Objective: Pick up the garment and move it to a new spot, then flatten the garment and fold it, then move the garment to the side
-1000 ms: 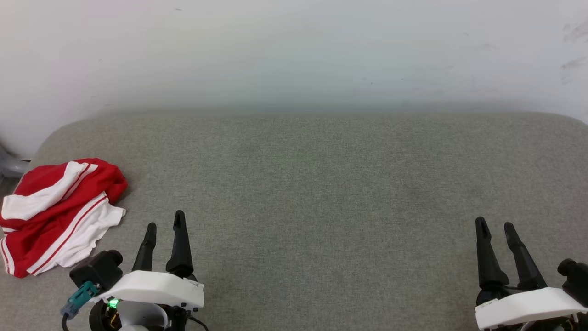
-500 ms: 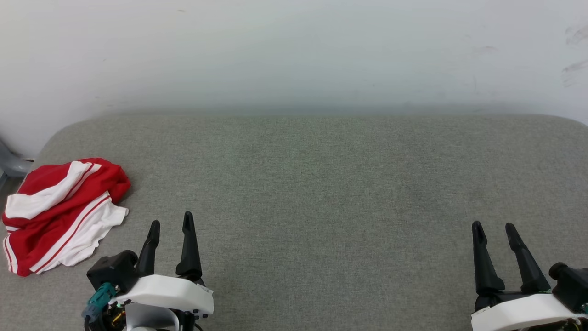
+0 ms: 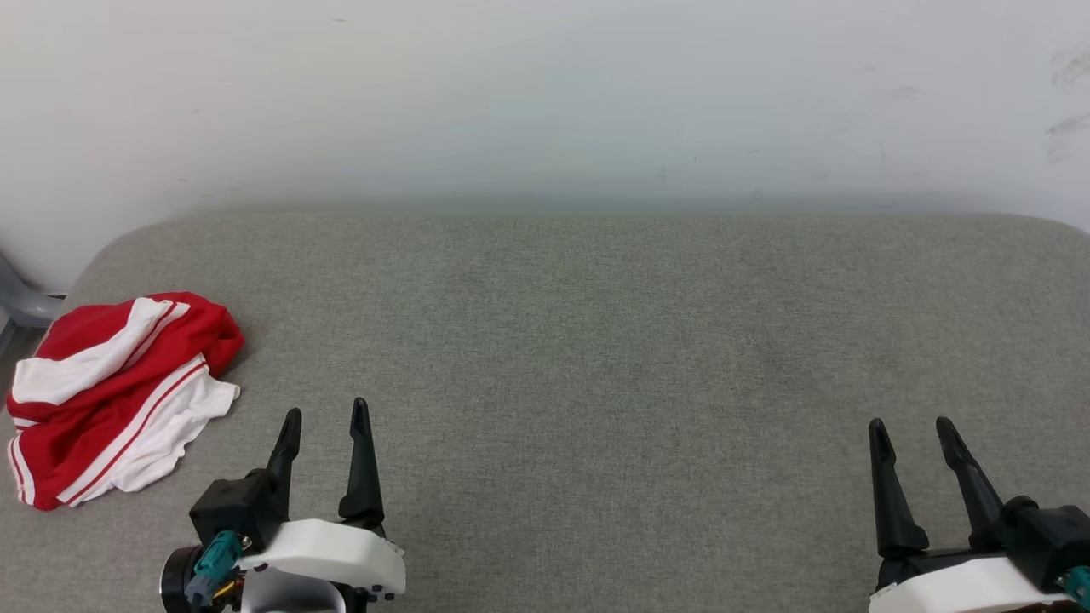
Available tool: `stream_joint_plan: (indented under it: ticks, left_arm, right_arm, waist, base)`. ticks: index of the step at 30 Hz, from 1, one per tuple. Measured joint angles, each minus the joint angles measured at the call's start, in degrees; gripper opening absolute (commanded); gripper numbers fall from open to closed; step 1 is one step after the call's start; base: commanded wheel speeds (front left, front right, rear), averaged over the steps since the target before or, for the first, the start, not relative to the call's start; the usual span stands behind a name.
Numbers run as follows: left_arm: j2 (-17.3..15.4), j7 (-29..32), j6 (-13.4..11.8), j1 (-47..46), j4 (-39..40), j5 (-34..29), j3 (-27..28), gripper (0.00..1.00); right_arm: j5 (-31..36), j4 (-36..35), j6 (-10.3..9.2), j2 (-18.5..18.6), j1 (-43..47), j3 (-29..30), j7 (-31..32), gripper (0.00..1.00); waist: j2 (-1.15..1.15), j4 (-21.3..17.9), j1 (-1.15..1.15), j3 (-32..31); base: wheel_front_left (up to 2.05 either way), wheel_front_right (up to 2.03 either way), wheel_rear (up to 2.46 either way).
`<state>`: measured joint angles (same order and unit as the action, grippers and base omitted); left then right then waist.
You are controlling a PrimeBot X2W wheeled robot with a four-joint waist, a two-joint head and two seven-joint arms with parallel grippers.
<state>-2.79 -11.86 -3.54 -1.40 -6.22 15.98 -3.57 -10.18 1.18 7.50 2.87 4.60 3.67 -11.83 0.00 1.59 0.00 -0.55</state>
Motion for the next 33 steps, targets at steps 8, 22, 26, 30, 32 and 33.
stream_joint_plan:
  ticks: [8,22,26,30,32,33]
  left_arm:
    - [-0.01,-1.00,-0.18,0.09,-0.16,-3.36,-0.26,1.00]
    - [-0.03,-2.45,0.01,0.66,-0.58,-7.54,-0.81,1.00]
    - [-0.04,-2.92,0.46,0.89,-0.66,-8.22,-0.93,1.00]
    - [-0.04,-3.20,0.76,0.90,-0.93,-8.62,-0.89,1.00]
    - [-0.04,-3.20,0.92,0.90,-1.13,-8.15,-0.81,1.00]
    - [-0.04,-3.20,1.01,0.90,-1.25,-7.99,-0.81,1.00]
  right_arm:
    - [3.70,-0.49,0.00,0.00,0.38,-0.11,-1.04,1.00]
    - [9.01,-1.42,0.00,0.00,1.37,-0.65,-2.36,1.00]
    - [9.98,-1.83,0.00,0.01,1.44,-0.81,-2.87,1.00]
    - [10.51,-2.04,0.00,0.01,1.55,-0.82,-3.21,1.00]
    - [10.47,-2.04,0.00,0.01,1.55,-0.81,-3.22,1.00]
    - [10.35,-2.03,0.00,0.01,1.55,-0.77,-3.22,1.00]
  waist:
    - [0.00,0.07,0.00,-0.02]
    - [0.00,0.36,0.00,-0.22]
    - [0.00,0.39,0.00,-0.26]
    - [0.00,0.32,0.00,-0.23]
    - [0.00,0.24,0.00,-0.20]
    - [0.00,0.20,0.00,-0.20]
  base:
    - [0.00,0.00,0.00]
    - [0.00,0.00,0.00]
    - [0.00,0.00,0.00]
    - [0.00,0.00,0.00]
    - [0.00,0.00,0.00]
    - [0.00,0.00,0.00]
